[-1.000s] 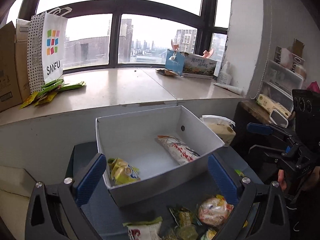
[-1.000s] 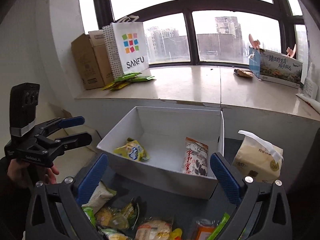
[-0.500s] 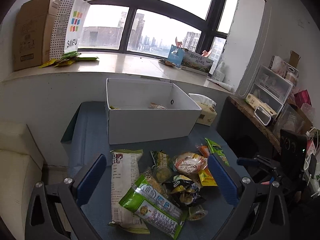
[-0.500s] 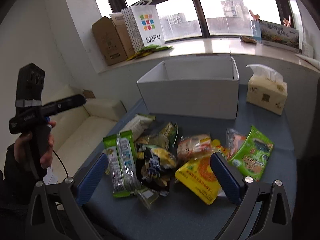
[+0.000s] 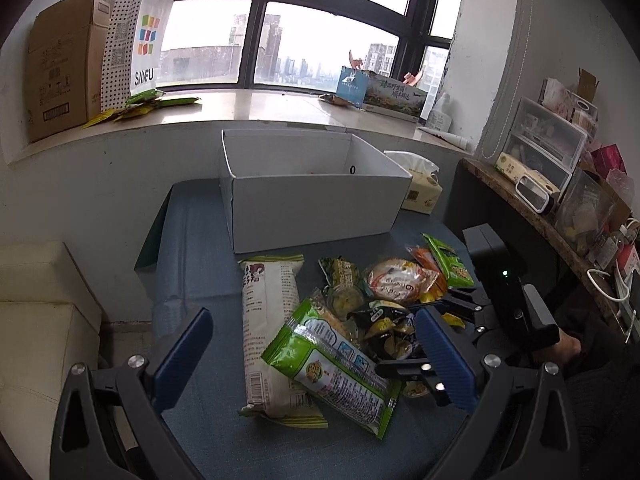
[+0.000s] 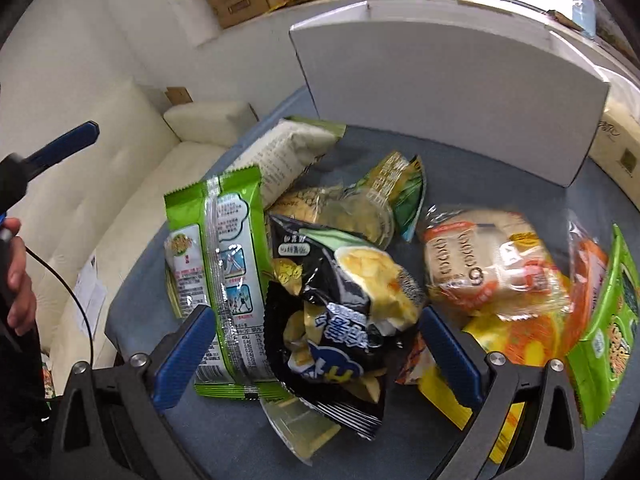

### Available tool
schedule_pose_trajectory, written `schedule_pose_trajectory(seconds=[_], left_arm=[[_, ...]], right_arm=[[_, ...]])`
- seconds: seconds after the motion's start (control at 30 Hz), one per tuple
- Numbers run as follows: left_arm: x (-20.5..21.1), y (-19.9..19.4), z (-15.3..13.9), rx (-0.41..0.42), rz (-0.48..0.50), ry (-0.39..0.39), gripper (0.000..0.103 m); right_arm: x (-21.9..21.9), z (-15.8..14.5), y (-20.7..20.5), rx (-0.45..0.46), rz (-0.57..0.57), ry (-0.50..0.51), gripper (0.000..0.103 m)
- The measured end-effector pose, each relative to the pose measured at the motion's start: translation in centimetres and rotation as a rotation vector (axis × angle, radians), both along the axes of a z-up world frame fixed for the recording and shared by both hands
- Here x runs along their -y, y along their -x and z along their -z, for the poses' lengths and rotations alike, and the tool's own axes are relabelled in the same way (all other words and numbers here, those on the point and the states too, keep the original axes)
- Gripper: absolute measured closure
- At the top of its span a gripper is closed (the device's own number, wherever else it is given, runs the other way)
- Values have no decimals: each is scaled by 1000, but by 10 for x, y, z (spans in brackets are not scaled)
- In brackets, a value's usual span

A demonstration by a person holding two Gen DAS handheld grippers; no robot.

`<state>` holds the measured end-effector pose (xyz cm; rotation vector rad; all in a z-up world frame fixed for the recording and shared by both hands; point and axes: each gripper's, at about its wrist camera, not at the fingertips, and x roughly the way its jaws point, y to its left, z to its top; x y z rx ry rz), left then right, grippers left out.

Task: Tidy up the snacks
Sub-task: 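Grasp the black chip bag with the right gripper while the left grasps a green stick bag, then lower both held bags into the white box and open both grippers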

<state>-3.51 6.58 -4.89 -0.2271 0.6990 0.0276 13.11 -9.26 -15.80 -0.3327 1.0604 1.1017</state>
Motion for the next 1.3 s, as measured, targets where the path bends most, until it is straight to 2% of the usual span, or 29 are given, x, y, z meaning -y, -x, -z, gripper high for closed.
schedule_pose_trajectory(seconds=[0.03, 0.07, 0.13, 0.23, 0.43, 0.57, 0.67, 0.73, 0.83, 0.93, 1.0, 1.07, 1.2, 1.3], left_arm=[[1, 0, 3, -8, -1, -2, 0], [3, -1, 6, -18, 3, -3, 0], [6, -3, 12, -43, 14, -2, 0], [13, -6, 22, -85, 34, 9, 0], [27, -18, 57, -214, 51, 66, 0], [28, -17, 84, -303, 16, 246, 0], [33, -17, 98, -335, -6, 281, 1], [34, -21, 104, -350, -10, 357, 5], [33, -33, 113, -356, -19, 404, 25], [30, -46, 119, -347, -18, 460, 65], [31, -46, 121, -329, 12, 539, 79], [41, -42, 113, -301, 59, 529, 90], [60, -32, 88, -261, 119, 443, 90], [68, -29, 57, -190, 123, 322, 90]], right_arm=[[-4, 4, 2, 28, 4, 30, 21], [-5, 7, 3, 54, 6, 53, 38], [1, 6, -1, -5, 5, 6, 41], [10, -2, 0, 17, 2, -26, 42], [49, -48, -6, 66, 67, -156, 42], [72, -74, 0, 114, 95, -203, 42], [86, -86, 8, 112, 84, -244, 42], [91, -89, 13, 121, 83, -254, 42], [94, -95, 16, 124, 75, -264, 42], [101, -96, 14, 118, 81, -268, 42], [93, -97, 15, 115, 84, -269, 42], [97, -98, 17, 115, 89, -271, 42], [102, -97, 12, 106, 110, -280, 42], [106, -100, 9, 114, 128, -297, 42]])
